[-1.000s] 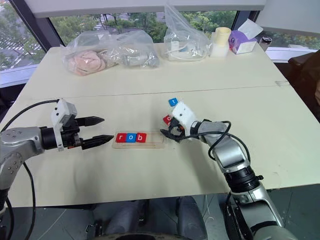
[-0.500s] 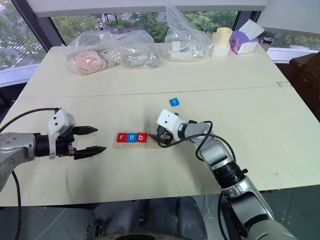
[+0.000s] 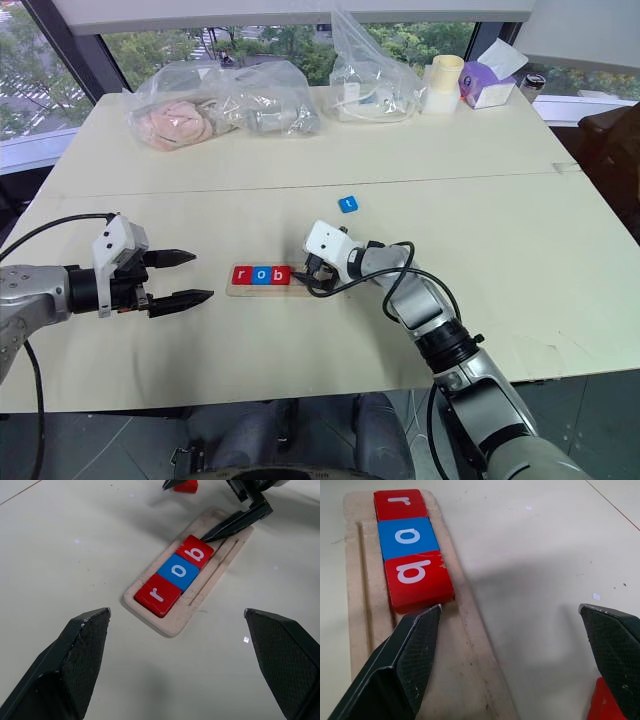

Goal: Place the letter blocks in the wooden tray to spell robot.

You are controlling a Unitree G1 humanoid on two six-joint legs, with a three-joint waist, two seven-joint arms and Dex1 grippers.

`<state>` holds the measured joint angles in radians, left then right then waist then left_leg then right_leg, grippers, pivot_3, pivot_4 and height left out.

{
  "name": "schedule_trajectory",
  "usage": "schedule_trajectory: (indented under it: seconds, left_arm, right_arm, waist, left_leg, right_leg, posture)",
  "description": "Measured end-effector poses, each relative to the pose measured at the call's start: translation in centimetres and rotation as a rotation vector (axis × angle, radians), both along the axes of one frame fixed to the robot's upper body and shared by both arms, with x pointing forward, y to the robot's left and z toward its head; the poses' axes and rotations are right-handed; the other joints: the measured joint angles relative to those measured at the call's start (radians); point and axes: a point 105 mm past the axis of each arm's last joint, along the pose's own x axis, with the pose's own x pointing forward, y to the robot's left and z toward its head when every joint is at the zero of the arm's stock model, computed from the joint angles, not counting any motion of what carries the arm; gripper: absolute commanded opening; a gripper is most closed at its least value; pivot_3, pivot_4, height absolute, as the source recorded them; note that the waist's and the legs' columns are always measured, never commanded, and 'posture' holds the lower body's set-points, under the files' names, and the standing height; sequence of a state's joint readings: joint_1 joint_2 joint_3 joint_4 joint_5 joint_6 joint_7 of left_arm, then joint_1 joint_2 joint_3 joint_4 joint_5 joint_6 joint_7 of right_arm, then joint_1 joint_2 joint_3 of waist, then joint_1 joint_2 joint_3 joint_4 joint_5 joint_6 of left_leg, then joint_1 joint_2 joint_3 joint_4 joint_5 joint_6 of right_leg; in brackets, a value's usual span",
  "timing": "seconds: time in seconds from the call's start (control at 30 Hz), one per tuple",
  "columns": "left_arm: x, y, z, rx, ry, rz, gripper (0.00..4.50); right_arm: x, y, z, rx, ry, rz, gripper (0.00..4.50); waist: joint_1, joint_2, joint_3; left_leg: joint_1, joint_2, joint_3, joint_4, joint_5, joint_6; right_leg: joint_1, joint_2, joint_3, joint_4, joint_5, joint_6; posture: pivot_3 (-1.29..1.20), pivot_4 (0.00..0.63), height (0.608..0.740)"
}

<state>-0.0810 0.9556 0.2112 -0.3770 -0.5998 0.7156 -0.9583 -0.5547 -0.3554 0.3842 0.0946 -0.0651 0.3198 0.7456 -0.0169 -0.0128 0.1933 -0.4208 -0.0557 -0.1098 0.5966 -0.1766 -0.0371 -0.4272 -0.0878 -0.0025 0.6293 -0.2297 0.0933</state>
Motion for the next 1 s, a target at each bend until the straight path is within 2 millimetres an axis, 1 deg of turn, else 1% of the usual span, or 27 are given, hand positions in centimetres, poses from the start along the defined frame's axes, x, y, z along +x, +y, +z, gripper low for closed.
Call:
schedule_trajectory:
  seconds: [0.1, 0.17, 0.2, 0.3, 0.37, 0.43, 0.5, 0.6, 0.67, 0.73, 0.87, 0.93, 0.97, 1.0]
  left_arm:
    - [0.0, -0.1, 0.0, -0.004, 0.0, -0.001, 4.5]
    - [0.1, -0.3, 0.3, -0.024, -0.008, -0.008, 4.5]
    - [0.3, -0.5, 0.6, -0.04, -0.019, -0.01, 4.5]
    - [1.2, -1.3, 2.4, -0.112, -0.091, -0.006, 4.5]
    - [1.6, -1.8, 3.3, -0.153, -0.128, -0.002, 4.5]
    - [2.1, -2.2, 3.7, -0.179, -0.153, 0.009, 4.5]
    - [2.3, -2.5, 3.7, -0.183, -0.162, 0.013, 4.5]
    - [2.6, -2.9, 3.5, -0.193, -0.16, 0.017, 4.5]
    - [2.7, -3.3, 3.5, -0.198, -0.161, 0.009, 4.5]
    - [2.7, -3.6, 3.3, -0.192, -0.154, -0.002, 4.5]
    - [2.3, -3.9, 1.5, -0.153, -0.101, -0.007, 4.5]
    - [2.0, -4.0, 0.9, -0.155, -0.076, -0.011, 4.5]
    - [1.6, -4.4, 0.9, -0.163, -0.07, -0.028, 4.5]
    - [1.4, -4.6, 1.0, -0.167, -0.066, -0.043, 4.5]
  right_arm:
    - [0.1, -1.0, 0.4, -0.023, -0.019, -0.015, 4.47]
    - [0.3, -1.8, 1.1, -0.007, -0.015, -0.049, 4.47]
    - [0.4, -2.2, 1.6, 0.024, -0.003, -0.073, 4.47]
    - [0.7, -3.0, 3.8, 0.19, 0.059, -0.178, 4.47]
    - [1.0, -3.4, 4.6, 0.276, 0.099, -0.243, 4.47]
    - [1.6, -4.3, 4.4, 0.343, 0.16, -0.351, 4.47]
    - [2.2, -5.2, 3.5, 0.36, 0.208, -0.45, 4.47]
    - [2.6, -5.9, 2.3, 0.358, 0.254, -0.529, 4.47]
    - [2.7, -5.8, 1.6, 0.356, 0.272, -0.545, 4.47]
    - [2.7, -5.2, 1.1, 0.352, 0.29, -0.543, 4.47]
    - [2.4, -4.2, 0.1, 0.3, 0.287, -0.526, 4.47]
    - [2.4, -4.1, -0.1, 0.28, 0.272, -0.532, 4.47]
    - [2.4, -4.1, -0.2, 0.277, 0.27, -0.54, 3.95]
    - [2.4, -4.1, -0.2, 0.276, 0.269, -0.545, 3.68]
  waist:
    - [0.001, 0.0, 0.0]
    - [0.001, 0.0, 0.0]
    - [0.001, 0.0, 0.0]
    - [0.003, 0.0, 0.0]
    - [0.003, 0.0, 0.0]
    - [0.002, 0.0, 0.0]
    - [0.001, 0.0, 0.0]
    - [-0.001, 0.0, 0.0]
    - [-0.001, 0.0, 0.0]
    - [-0.002, 0.0, 0.0]
    - [-0.004, 0.0, 0.0]
    - [-0.003, 0.0, 0.0]
    - [-0.003, 0.0, 0.0]
    - [-0.003, -0.001, 0.0]
  left_leg:
    - [0.0, 0.0, 0.0, 0.0, 0.0, 0.0]
    - [0.0, 0.0, 0.0, 0.0, 0.0, 0.0]
    - [0.0, 0.0, 0.0, 0.0, 0.0, 0.0]
    - [0.0, 0.0, -0.002, 0.0, 0.0, 0.0]
    - [0.0, 0.0, -0.002, 0.0, 0.0, 0.0]
    - [0.0, 0.0, -0.001, 0.0, 0.0, 0.0]
    - [0.0, 0.0, -0.001, 0.0, 0.0, 0.0]
    - [0.0, 0.0, 0.0, 0.0, 0.0, 0.0]
    - [0.0, 0.0, 0.0, 0.0, 0.0, 0.0]
    - [0.0, 0.0, 0.0, 0.0, 0.0, 0.0]
    - [0.001, 0.0, 0.0, 0.0, 0.0, 0.0]
    - [0.001, 0.0, 0.0, 0.0, 0.0, 0.0]
    - [0.001, 0.0, 0.0, 0.0, 0.0, 0.0]
    - [0.001, 0.0, 0.0, 0.0, 0.0, 0.0]
  right_leg:
    - [0.0, 0.0, 0.0, 0.0, 0.0, 0.0]
    - [0.0, 0.0, 0.0, 0.0, 0.0, 0.0]
    - [0.0, 0.0, 0.0, 0.0, 0.0, 0.0]
    - [0.0, 0.0, 0.0, 0.0, 0.0, 0.0]
    - [0.0, 0.0, 0.0, 0.0, 0.0, 0.0]
    - [0.0, 0.0, 0.0, 0.001, 0.0, 0.0]
    - [0.0, 0.0, 0.0, 0.001, 0.0, 0.0]
    - [0.0, 0.0, 0.0, 0.001, 0.0, 0.0]
    - [0.0, 0.0, 0.0, 0.001, 0.0, 0.0]
    - [0.0, 0.0, 0.0, 0.001, 0.0, 0.0]
    - [0.0, 0.0, 0.0, 0.001, 0.0, 0.0]
    - [0.0, 0.0, 0.0, 0.001, 0.0, 0.0]
    - [0.001, 0.0, 0.0, 0.001, 0.0, 0.0]
    - [0.001, 0.0, 0.0, 0.001, 0.0, 0.0]
  posture:
    - [0.0, 0.15, 0.74]
    - [0.0, 0.15, 0.74]
    - [0.0, 0.15, 0.74]
    - [0.0, 0.15, 0.74]
    - [0.0, 0.15, 0.74]
    - [0.0, 0.15, 0.74]
    - [0.0, 0.15, 0.74]
    - [0.0, 0.15, 0.74]
    - [0.0, 0.15, 0.74]
    - [0.0, 0.15, 0.74]
    - [0.0, 0.15, 0.74]
    - [0.0, 0.15, 0.74]
    - [0.0, 0.15, 0.74]
    - [0.0, 0.15, 0.74]
